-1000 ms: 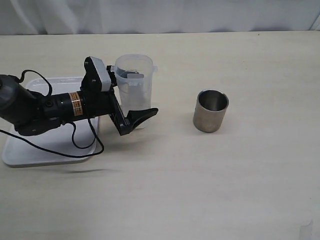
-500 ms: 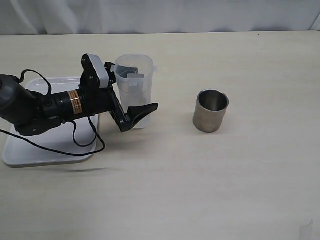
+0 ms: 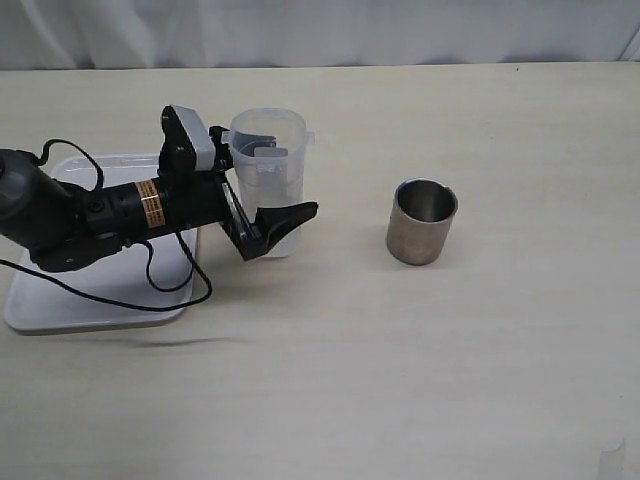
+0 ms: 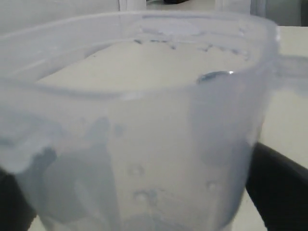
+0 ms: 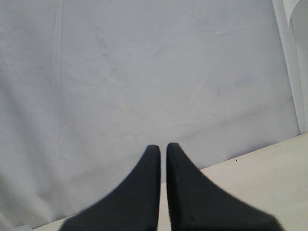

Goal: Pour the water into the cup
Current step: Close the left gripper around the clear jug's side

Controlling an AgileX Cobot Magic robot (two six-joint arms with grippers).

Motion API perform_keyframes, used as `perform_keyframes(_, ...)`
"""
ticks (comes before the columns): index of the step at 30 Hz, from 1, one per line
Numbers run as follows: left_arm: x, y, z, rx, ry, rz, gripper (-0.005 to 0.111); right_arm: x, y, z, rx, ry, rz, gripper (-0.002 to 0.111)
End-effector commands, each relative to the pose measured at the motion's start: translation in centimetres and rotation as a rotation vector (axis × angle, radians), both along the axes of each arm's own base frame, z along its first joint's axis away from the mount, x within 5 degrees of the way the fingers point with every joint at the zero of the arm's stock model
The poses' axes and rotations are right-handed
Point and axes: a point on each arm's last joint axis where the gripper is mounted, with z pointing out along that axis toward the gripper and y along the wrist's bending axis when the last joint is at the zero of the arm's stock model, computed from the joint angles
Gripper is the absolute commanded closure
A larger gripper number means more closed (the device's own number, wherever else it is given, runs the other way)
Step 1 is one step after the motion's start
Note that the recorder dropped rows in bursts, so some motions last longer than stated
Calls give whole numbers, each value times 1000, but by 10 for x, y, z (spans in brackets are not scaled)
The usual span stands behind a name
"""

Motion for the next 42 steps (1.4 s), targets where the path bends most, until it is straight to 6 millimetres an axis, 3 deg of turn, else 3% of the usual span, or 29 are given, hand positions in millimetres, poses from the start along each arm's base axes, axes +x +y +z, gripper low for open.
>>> perform_keyframes(1, 3, -2, 2, -78, 97, 42, 2, 0, 1, -1, -21, 8, 3, 104)
perform_keyframes(29, 0, -3, 1, -66, 94, 10, 4, 0, 1, -1, -21, 8, 3, 104)
perform_keyframes(31, 0, -3, 1, -66, 94, 10, 12, 0, 1, -1, -21, 8, 3, 104)
perform_keyframes(38, 0, -3, 1, -64, 94, 3, 63, 0, 1, -1, -21, 8, 3, 104)
perform_keyframes(42, 0, -3, 1, -64, 94, 3, 77, 0, 1, -1, -21, 8, 3, 104)
